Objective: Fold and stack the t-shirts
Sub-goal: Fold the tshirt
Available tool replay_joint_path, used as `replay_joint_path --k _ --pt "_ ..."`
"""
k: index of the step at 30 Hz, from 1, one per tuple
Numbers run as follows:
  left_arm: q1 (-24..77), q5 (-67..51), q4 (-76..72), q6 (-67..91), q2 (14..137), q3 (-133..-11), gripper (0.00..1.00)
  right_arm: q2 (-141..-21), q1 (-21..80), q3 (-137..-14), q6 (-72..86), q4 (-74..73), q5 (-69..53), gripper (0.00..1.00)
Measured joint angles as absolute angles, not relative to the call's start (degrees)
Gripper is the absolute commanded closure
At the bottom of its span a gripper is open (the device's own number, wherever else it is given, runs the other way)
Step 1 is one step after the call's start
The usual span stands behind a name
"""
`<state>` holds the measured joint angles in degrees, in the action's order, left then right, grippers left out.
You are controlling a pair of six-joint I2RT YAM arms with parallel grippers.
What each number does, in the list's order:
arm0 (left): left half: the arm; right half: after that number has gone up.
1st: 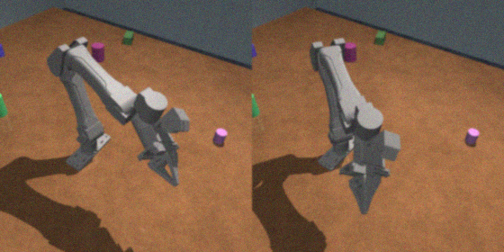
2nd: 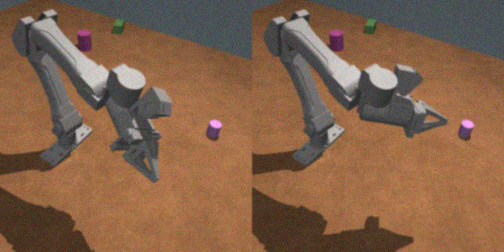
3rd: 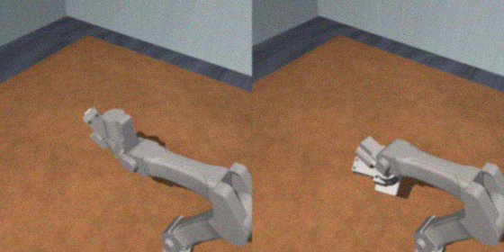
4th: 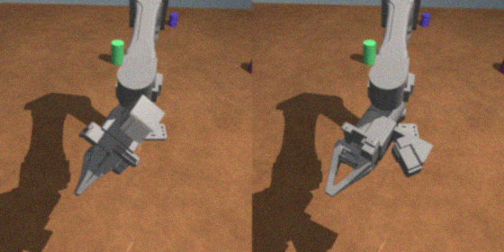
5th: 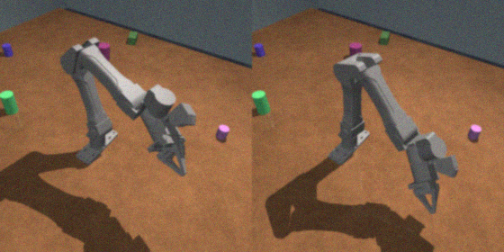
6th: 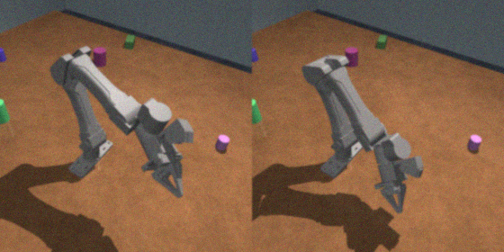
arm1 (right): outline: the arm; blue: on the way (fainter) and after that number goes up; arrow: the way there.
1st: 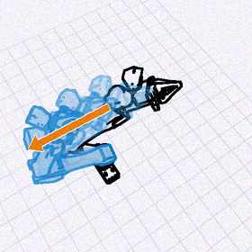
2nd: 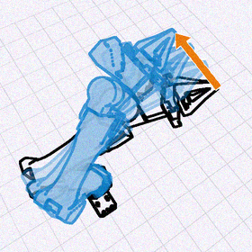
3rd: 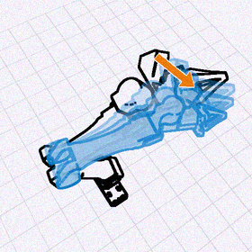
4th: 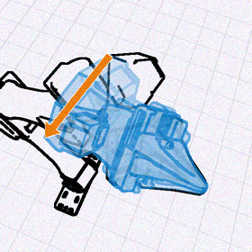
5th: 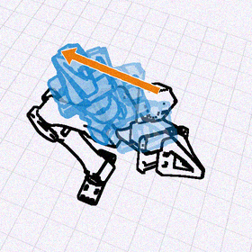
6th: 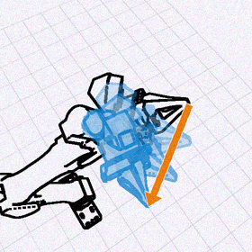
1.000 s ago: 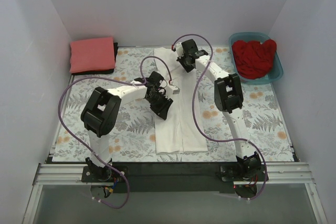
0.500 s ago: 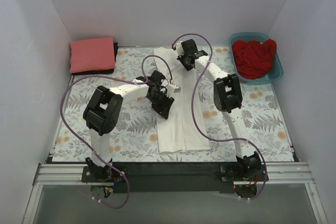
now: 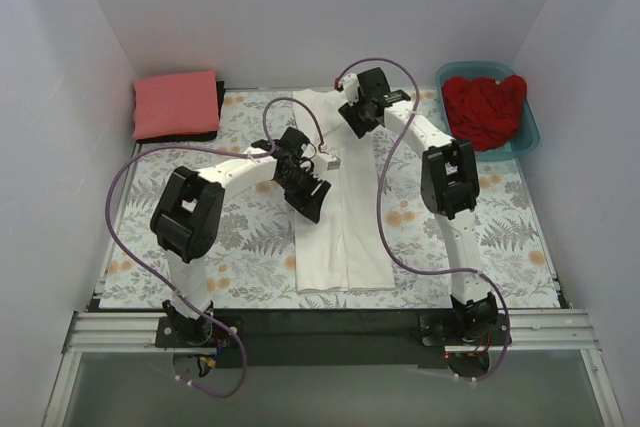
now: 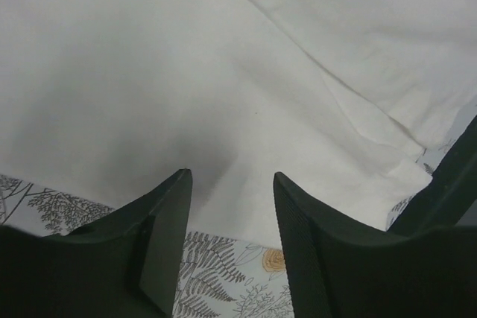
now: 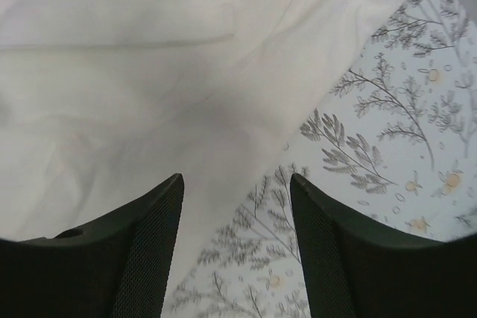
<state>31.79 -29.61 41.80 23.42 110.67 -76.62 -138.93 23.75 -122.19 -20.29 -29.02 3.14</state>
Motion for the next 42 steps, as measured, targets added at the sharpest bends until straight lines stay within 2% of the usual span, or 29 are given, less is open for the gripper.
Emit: replay_joint_path --k 1,4,6,10,12,17,19,22,24,25,28,33,37,42 --pt "31.66 -29.89 41.87 23.49 109.38 -76.79 0.45 -136.40 23.62 -120.92 -20.75 -29.85 1.76 0.26" --pt "31.46 -30.55 41.50 23.97 102.67 -76.86 0.30 -126.50 23.55 -117.99 -23.05 -31.68 -2.35 0.18" --pt "31.29 -30.92 40.32 24.14 95.64 -76.88 0.14 -119.02 23.64 -117.21 -24.64 -32.18 -4.40 0.15" --pt "31.24 -30.61 35.24 25.91 79.46 -76.86 0.12 -100.79 24.10 -113.54 -28.16 -31.27 -6.87 0.18" --pt "31.24 -30.61 32.21 26.94 72.97 -76.64 0.12 -91.66 24.73 -108.47 -31.46 -29.91 -8.08 0.04" --pt "31.24 -35.03 31.99 24.67 66.26 -75.40 0.11 -71.99 28.86 -88.55 -41.98 -30.28 -14.22 0.02" --pt "31.38 -37.54 32.82 22.31 64.75 -70.28 0.10 -66.83 31.18 -80.64 -44.64 -32.32 -15.90 0.02" --pt "32.14 -39.72 36.01 18.65 61.12 -58.28 0.11 -61.01 33.74 -68.79 -48.34 -35.18 -18.35 0.10" --pt "34.22 -39.92 36.21 16.75 56.75 -48.14 0.16 -57.08 35.03 -60.03 -50.78 -37.08 -19.86 0.21" --pt "35.81 -39.68 36.51 16.05 54.54 -43.77 0.18 -55.37 35.86 -56.10 -51.90 -38.50 -20.38 0.30" --pt "41.60 -39.29 36.23 14.59 50.57 -35.62 0.28 -52.12 39.00 -46.83 -54.65 -41.01 -21.74 0.37" --pt "51.33 -34.44 29.87 14.79 51.42 -29.32 0.40 -48.64 43.62 -35.22 -58.00 -42.15 -23.73 0.41" --pt "55.70 -29.32 24.47 14.96 52.73 -25.04 0.46 -47.20 46.28 -29.80 -58.57 -41.36 -24.23 0.46" --pt "60.47 -22.92 18.37 12.93 55.00 -22.79 0.48 -46.83 48.49 -26.24 -58.94 -38.19 -23.97 0.48"
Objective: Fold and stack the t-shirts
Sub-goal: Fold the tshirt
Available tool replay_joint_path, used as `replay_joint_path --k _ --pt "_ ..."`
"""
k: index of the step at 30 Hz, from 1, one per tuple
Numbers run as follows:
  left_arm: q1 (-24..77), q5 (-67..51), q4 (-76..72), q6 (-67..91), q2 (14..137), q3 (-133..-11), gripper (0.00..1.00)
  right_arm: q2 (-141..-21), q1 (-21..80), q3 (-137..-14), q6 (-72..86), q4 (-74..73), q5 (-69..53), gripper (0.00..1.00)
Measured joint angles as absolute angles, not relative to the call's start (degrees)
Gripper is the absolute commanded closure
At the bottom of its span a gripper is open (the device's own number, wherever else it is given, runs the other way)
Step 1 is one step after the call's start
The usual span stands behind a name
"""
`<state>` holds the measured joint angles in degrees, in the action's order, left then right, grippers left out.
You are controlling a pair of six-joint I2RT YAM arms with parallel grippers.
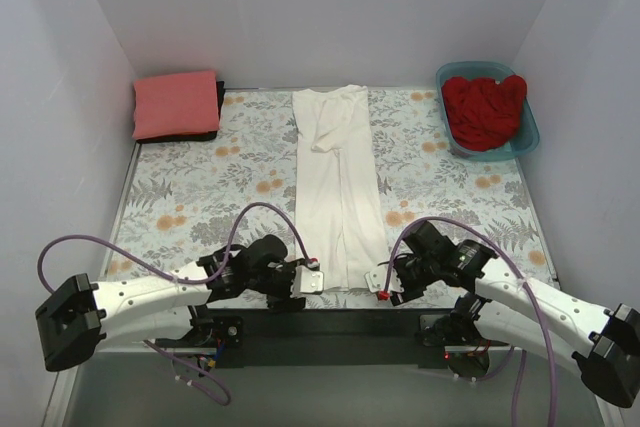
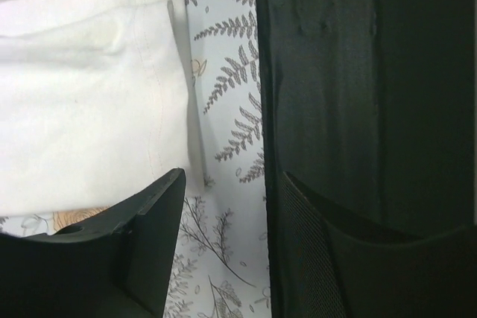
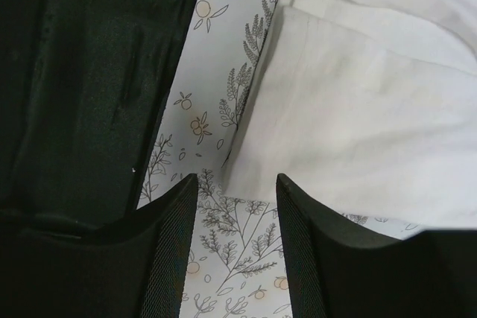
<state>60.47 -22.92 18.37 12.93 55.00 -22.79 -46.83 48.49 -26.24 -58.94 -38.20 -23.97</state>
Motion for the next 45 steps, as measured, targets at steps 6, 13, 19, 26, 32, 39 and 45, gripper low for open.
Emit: replay_joint_path --k 6,13,19,26,32,39,45 --pt "63.20 -18.06 11.73 11.25 58.41 -22.59 0.49 -47.81 51.29 -25.26 -59.16 -34.28 -22.41 0.50" --pt "64.29 -15.68 7.53 9.78 59.20 -21.78 0.54 -49.84 52.97 -22.50 -59.29 -29.95 -20.25 0.52" --pt "64.99 -13.85 4.54 8.69 62.24 -20.25 0.60 -51.62 53.17 -21.67 -58.70 -26.11 -19.09 0.53" --pt "65.28 -12.36 -0.40 8.05 66.00 -19.86 0.71 -51.86 53.98 -20.73 -58.54 -23.16 -17.69 0.65" --pt "65.39 -12.14 -2.20 6.74 66.30 -19.00 0.96 -51.62 55.75 -19.22 -58.96 -20.60 -15.68 0.93" --pt "65.39 -11.51 -2.11 6.35 66.32 -19.14 1.00 -52.42 56.42 -19.07 -57.60 -18.37 -13.28 0.99" --pt "65.36 -10.98 1.50 6.39 63.51 -19.64 1.00 -53.34 56.42 -21.37 -54.74 -20.38 -11.42 0.99"
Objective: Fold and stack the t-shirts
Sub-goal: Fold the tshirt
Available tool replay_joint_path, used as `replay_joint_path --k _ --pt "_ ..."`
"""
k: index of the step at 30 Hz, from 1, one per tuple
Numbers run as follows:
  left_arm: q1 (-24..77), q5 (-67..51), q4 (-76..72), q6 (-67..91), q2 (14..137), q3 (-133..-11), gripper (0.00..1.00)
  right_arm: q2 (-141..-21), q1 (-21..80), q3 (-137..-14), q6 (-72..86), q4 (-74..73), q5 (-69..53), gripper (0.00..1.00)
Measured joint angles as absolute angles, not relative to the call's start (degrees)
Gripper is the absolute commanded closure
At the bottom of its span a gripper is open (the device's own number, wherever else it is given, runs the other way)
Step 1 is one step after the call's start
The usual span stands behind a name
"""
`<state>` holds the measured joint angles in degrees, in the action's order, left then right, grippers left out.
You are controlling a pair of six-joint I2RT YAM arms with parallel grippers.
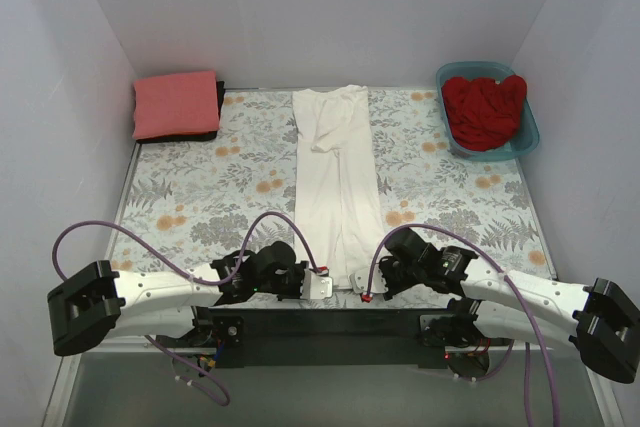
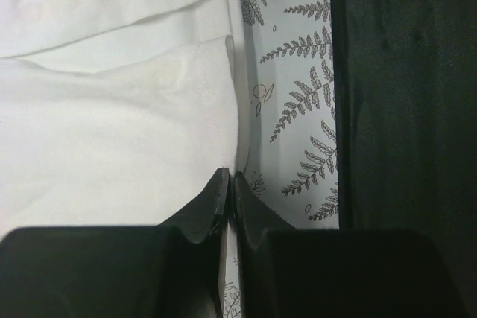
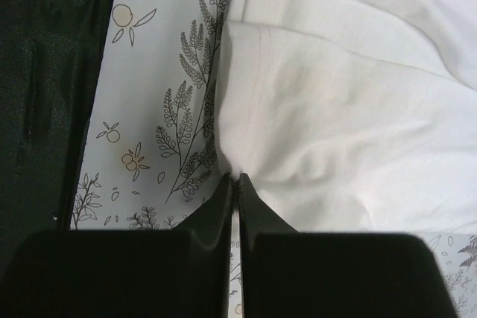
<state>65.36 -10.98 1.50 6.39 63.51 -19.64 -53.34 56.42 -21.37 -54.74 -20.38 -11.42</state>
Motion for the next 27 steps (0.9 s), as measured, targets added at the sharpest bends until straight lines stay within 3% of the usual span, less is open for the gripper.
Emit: replay_joint_path --k 20,27 --pt "63.92 -18.09 17.17 9.52 53.34 -33.78 1.00 -47.62 64.07 -34.85 -48.27 -33.54 -7.40 0.99" --pt "49.91 -24.03 19.57 2.70 56.90 -37.04 1.00 -53.69 54.50 -39.59 -53.58 -34.13 -10.17 0.99"
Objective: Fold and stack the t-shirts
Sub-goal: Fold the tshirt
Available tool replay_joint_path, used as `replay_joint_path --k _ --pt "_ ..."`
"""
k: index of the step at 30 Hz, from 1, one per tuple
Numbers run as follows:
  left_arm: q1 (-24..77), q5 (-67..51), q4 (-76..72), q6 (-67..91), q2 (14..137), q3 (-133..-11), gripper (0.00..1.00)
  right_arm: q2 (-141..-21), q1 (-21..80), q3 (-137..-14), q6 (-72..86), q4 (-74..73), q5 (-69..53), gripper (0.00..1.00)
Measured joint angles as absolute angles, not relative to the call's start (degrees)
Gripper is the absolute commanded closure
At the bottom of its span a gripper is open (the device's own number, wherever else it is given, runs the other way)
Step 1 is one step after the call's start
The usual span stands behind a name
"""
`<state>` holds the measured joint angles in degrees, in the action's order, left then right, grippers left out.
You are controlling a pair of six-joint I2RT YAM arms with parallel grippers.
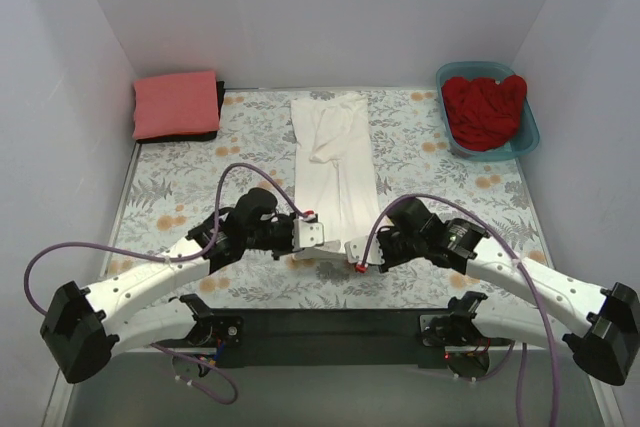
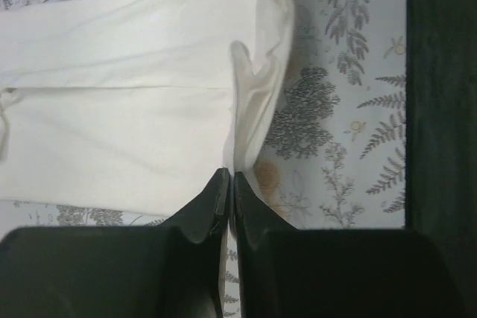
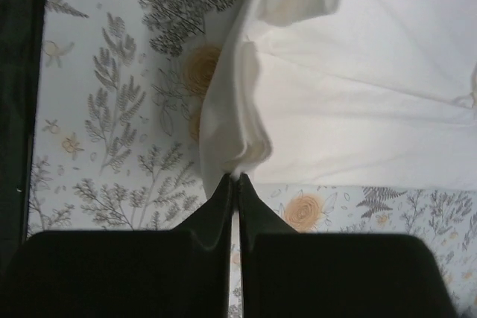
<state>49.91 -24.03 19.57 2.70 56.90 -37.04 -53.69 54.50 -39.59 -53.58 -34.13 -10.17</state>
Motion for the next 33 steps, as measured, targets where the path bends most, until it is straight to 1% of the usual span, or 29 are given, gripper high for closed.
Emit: replay_joint_path --k 6,15,25,33 --pt "40.73 -29.23 17.12 -3.95 65.10 -40.86 1.00 -62.08 43.55 -43.03 -61.93 -31.73 -14.11 0.99" --pt "30.98 -35.03 10.96 -11.81 78.56 -46.39 1.00 -75.88 34.96 -49.89 -72.18 -24.95 -19.14 0.99" --pt "23.64 -39.53 4.54 -18.17 94.76 -56.38 1.00 -91.79 29.12 -61.93 -80.18 -20.56 -22.02 0.99" --pt "21.28 -40.62 1.48 -19.29 102.06 -60.29 1.00 -99.66 27.03 -67.61 -82.30 -19.03 -22.65 0.99"
